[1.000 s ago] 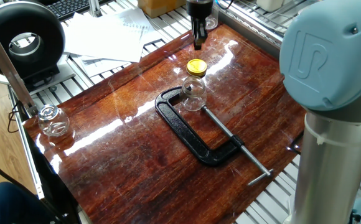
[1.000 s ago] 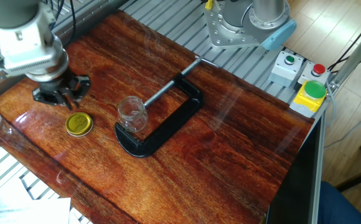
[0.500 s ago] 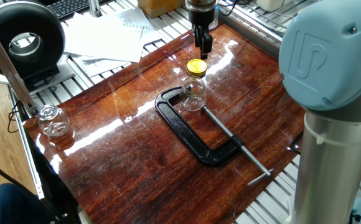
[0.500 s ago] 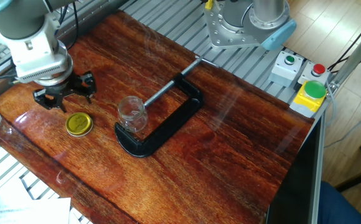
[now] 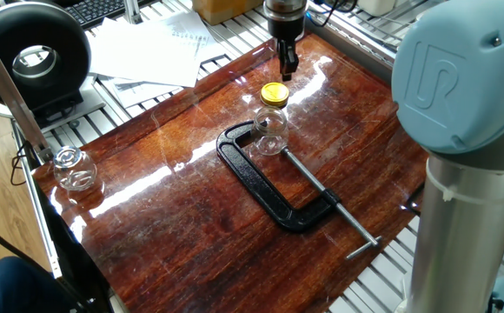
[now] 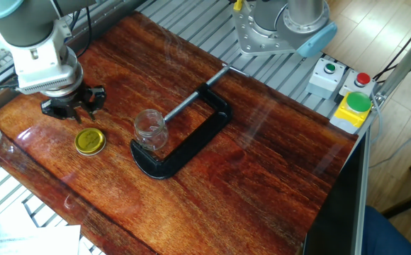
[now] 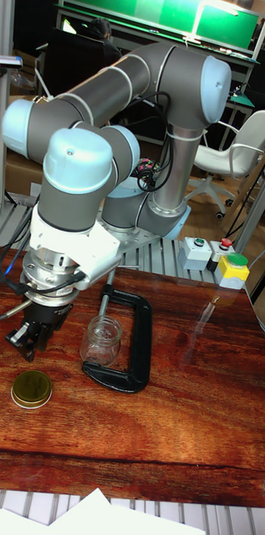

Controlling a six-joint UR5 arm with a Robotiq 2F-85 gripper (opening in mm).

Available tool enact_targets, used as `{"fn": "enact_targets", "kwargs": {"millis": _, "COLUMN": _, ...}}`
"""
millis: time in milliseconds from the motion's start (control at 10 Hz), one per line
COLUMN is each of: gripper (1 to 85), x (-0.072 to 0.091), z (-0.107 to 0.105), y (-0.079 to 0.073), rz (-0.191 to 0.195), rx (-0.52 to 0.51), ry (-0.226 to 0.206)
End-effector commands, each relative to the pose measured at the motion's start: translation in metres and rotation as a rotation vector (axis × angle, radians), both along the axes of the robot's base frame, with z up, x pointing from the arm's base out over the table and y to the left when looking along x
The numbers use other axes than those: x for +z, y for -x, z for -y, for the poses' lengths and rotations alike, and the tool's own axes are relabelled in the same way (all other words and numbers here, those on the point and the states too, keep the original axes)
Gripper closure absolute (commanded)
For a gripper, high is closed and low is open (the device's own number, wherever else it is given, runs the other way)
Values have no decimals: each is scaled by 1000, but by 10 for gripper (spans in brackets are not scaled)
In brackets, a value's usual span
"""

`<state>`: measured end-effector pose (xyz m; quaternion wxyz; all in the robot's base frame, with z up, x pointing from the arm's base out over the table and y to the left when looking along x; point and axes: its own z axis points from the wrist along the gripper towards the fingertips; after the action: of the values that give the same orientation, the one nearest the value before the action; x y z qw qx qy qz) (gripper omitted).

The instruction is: Screw the lid onto the jar

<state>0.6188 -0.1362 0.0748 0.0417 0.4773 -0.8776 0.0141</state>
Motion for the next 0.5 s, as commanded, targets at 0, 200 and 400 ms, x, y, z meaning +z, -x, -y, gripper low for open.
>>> {"fn": "enact_targets", "kwargs": {"millis": 0, "gripper": 423, "x": 0, "z": -7, "y": 1, "rz": -1, "rx": -14, "ry": -33}}
{"fn": "enact_targets", "kwargs": {"millis": 200, "gripper": 417, "x": 0, "z": -4, "y": 1, "rz": -1, "rx": 12, "ry": -22}}
{"fn": "enact_targets", "kwargs": {"millis": 400, "gripper": 297, "x": -1, "z": -11, "y": -4, "rz": 16, "rx": 58, "ry": -55}}
